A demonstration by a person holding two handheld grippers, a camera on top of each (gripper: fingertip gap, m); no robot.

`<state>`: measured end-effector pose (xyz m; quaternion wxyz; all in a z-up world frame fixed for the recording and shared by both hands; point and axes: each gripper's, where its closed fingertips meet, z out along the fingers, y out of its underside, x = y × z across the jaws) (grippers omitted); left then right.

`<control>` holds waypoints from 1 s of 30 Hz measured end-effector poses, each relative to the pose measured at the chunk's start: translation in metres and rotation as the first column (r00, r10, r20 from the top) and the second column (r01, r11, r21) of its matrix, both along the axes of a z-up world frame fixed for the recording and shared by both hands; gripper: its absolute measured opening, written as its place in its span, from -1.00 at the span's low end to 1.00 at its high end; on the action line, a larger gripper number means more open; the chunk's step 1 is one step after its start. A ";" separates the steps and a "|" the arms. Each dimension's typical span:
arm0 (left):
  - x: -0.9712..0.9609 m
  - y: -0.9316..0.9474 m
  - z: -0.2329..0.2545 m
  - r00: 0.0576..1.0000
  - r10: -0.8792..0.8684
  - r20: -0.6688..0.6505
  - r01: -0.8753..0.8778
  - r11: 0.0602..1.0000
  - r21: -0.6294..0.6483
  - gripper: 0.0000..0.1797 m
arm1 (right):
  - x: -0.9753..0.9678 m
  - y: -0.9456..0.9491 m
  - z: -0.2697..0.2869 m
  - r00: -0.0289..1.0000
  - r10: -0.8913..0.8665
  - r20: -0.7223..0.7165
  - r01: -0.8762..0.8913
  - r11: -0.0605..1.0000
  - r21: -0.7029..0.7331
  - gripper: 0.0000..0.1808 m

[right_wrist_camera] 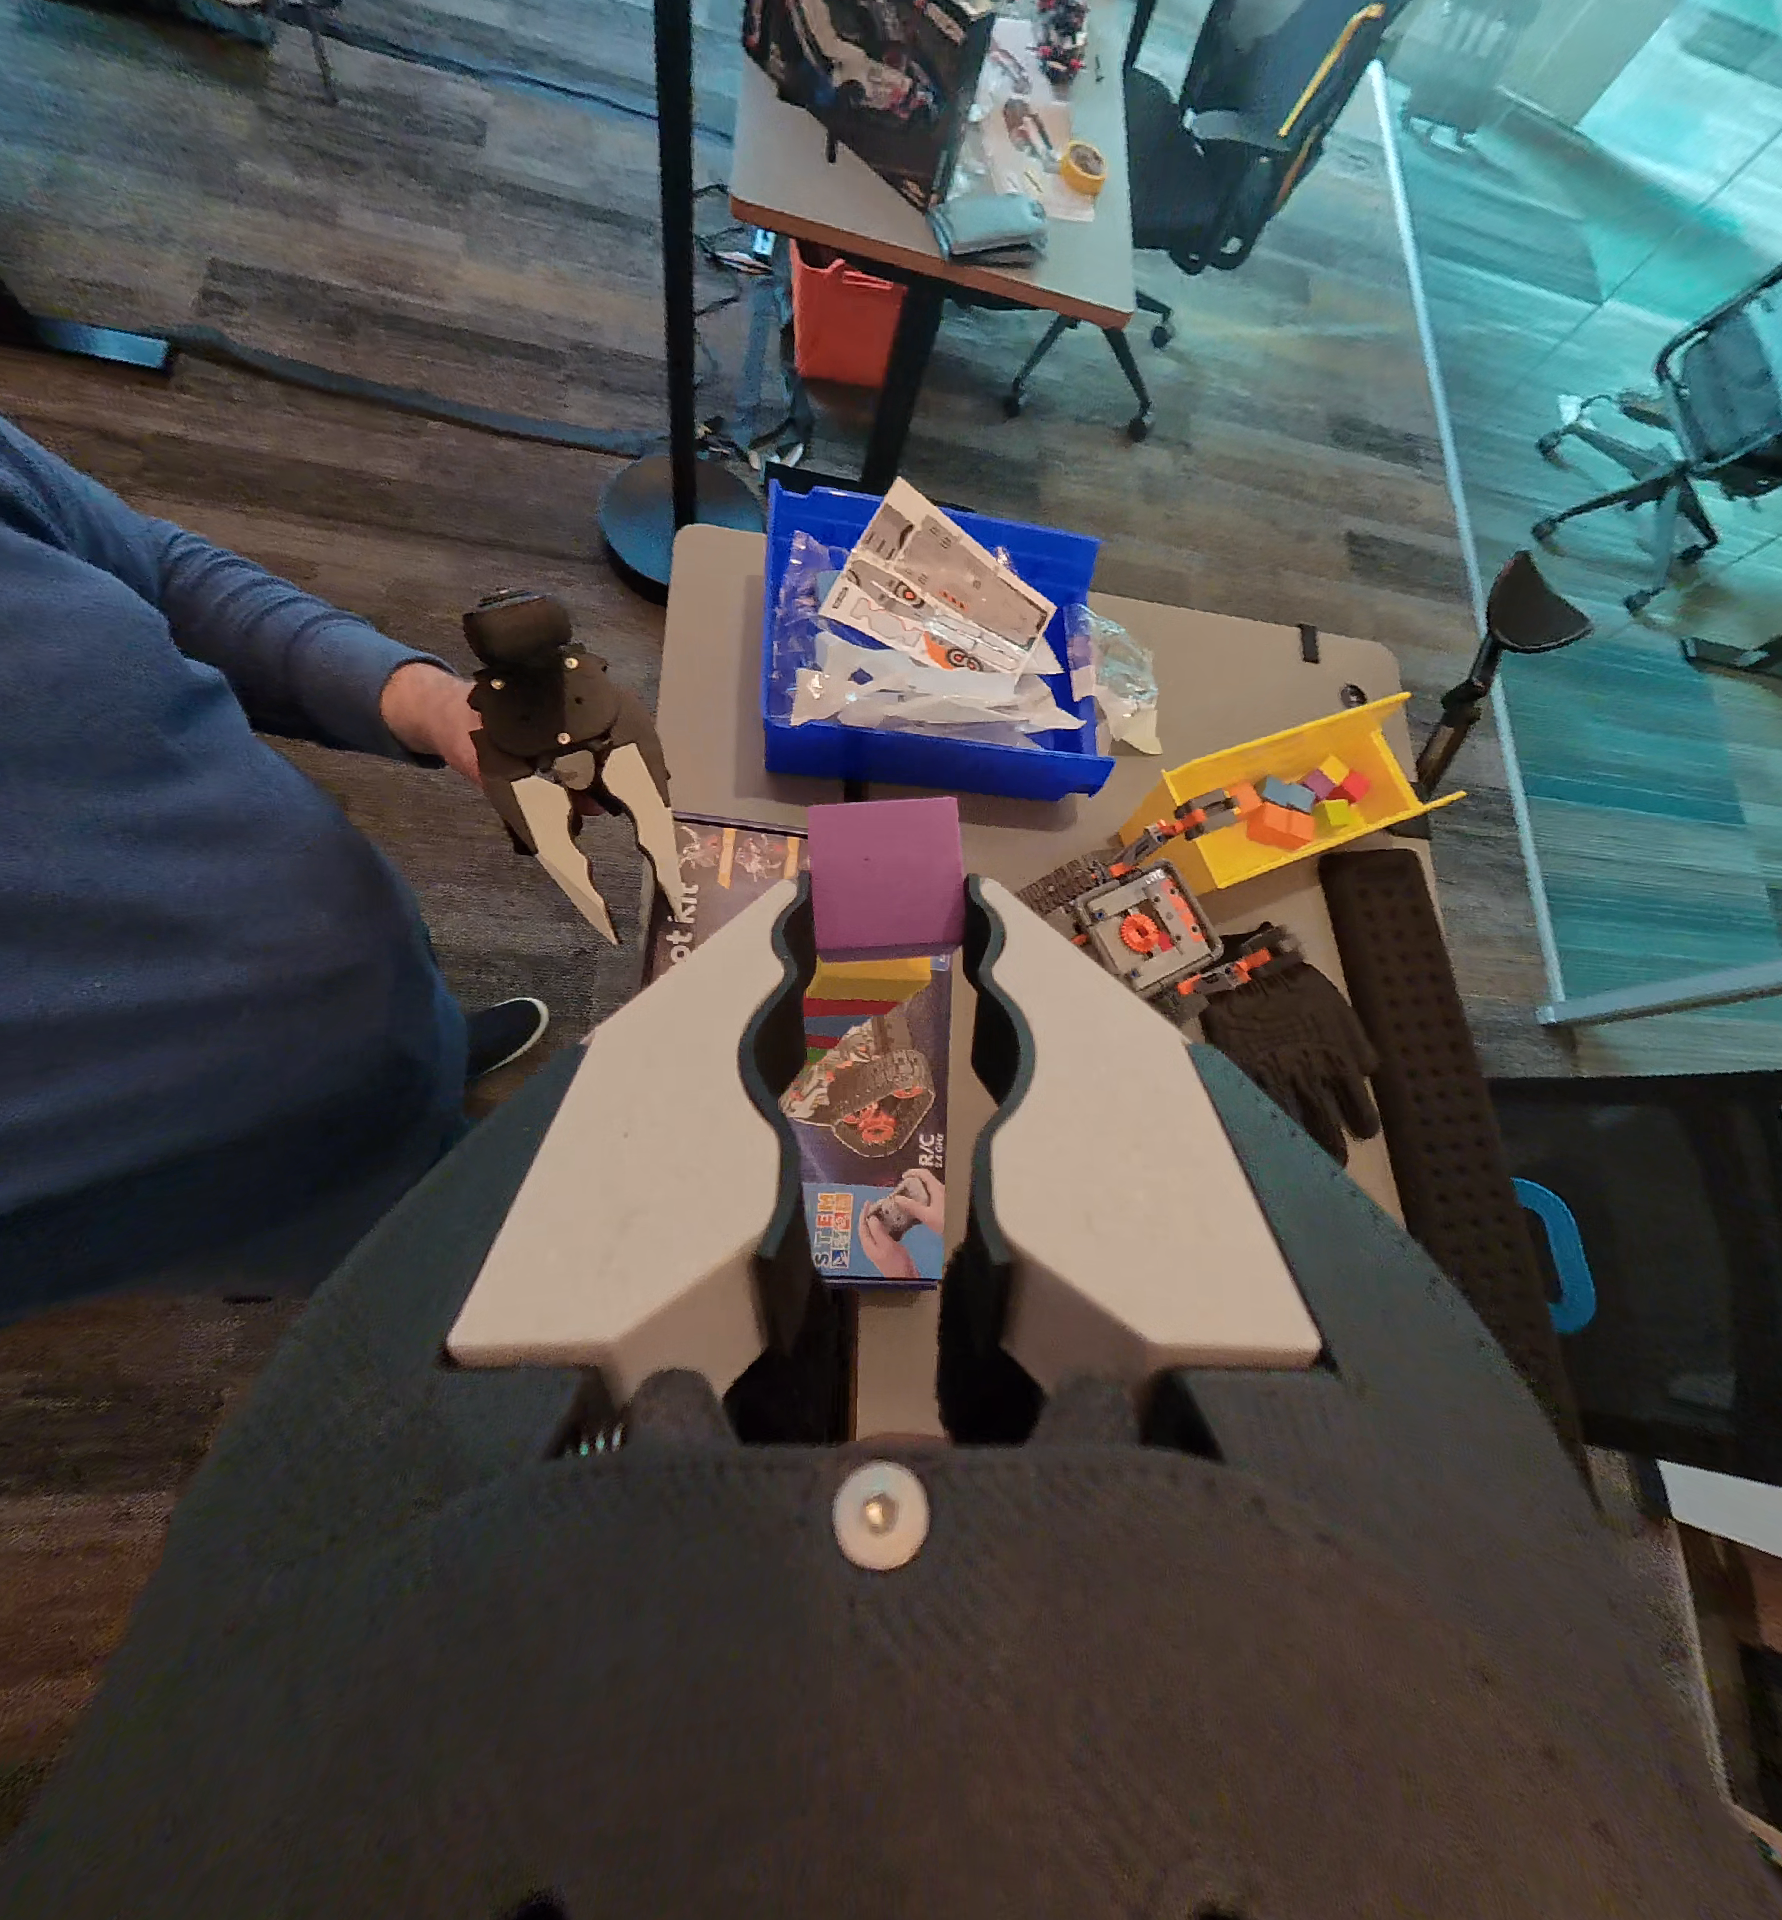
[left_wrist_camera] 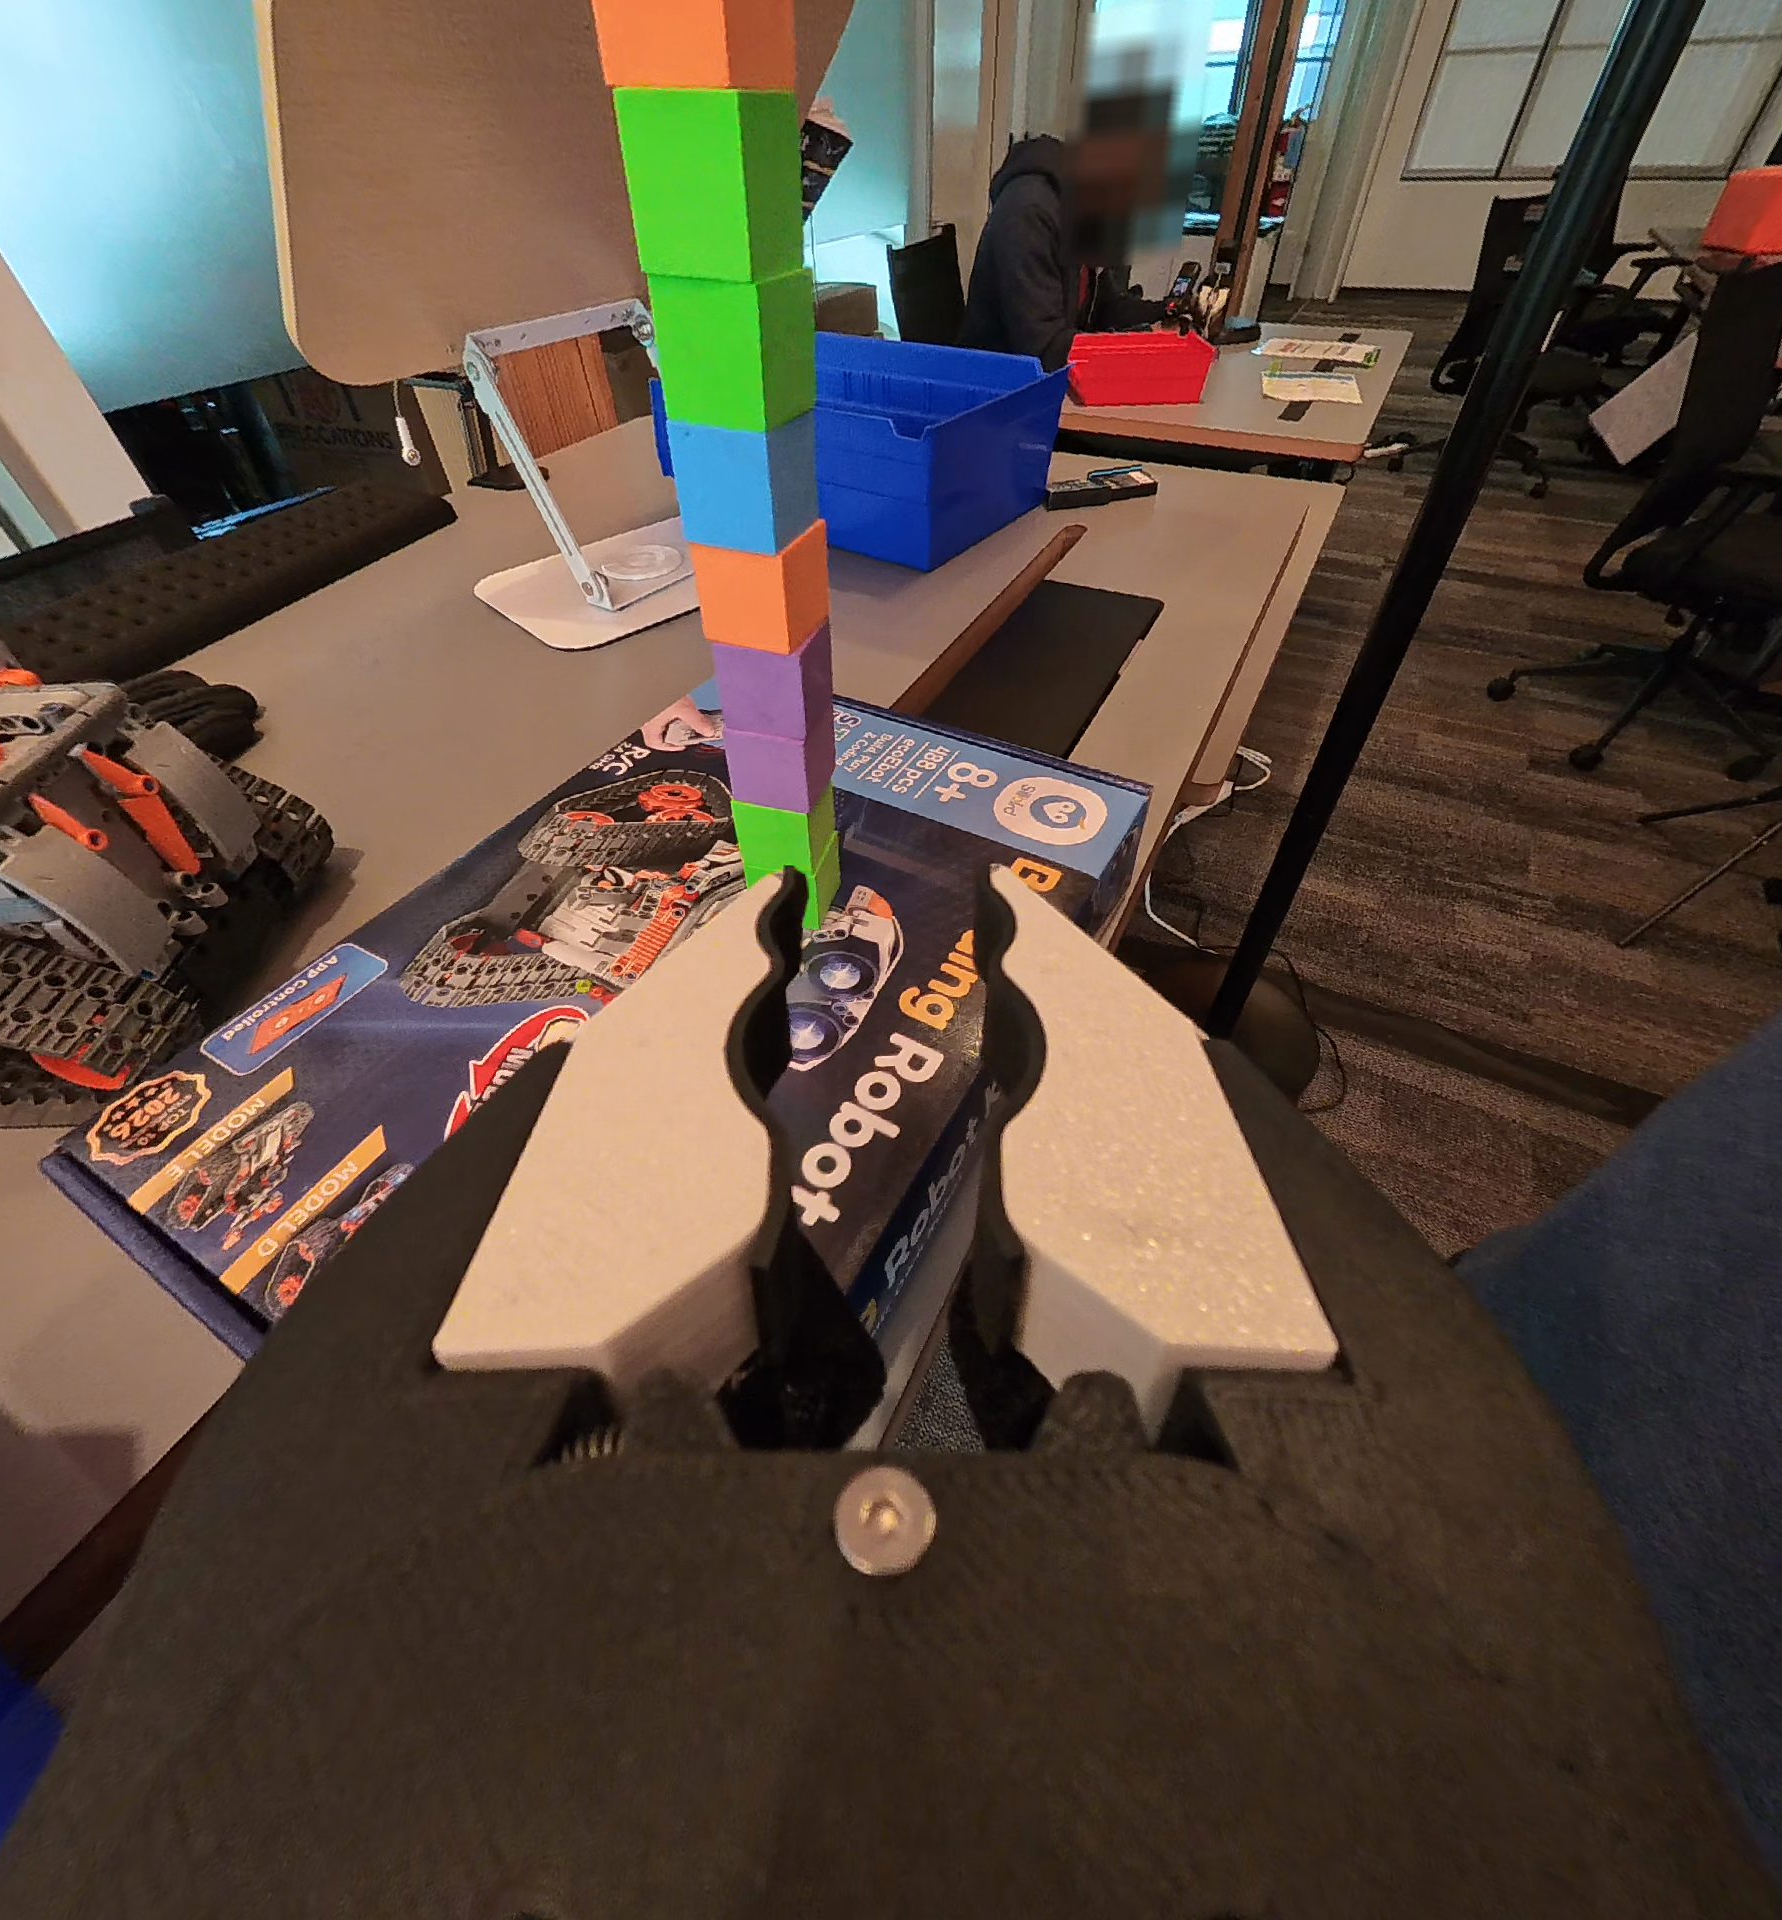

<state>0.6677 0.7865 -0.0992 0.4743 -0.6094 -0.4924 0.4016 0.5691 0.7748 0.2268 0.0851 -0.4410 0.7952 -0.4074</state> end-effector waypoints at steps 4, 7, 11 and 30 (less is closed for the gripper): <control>0.000 -0.003 -0.001 1.000 0.007 0.000 -0.007 1.000 0.007 -0.66 | -0.003 -0.004 -0.006 1.000 0.012 0.008 -0.012 0.999 0.044 -0.71; 0.000 -0.005 -0.002 1.000 0.012 0.002 -0.012 1.000 0.005 -0.66 | -0.003 -0.004 -0.010 1.000 0.021 0.011 -0.022 0.997 0.080 -0.71; -0.002 -0.006 -0.002 1.000 0.013 0.001 -0.013 1.000 0.007 -0.66 | -0.004 -0.005 -0.015 1.000 0.022 0.020 -0.024 0.992 0.126 -0.71; -0.009 -0.008 -0.005 1.000 0.000 0.009 0.000 1.000 0.015 -0.66 | -0.005 -0.008 -0.012 0.998 -0.016 0.065 0.004 0.984 0.179 -0.42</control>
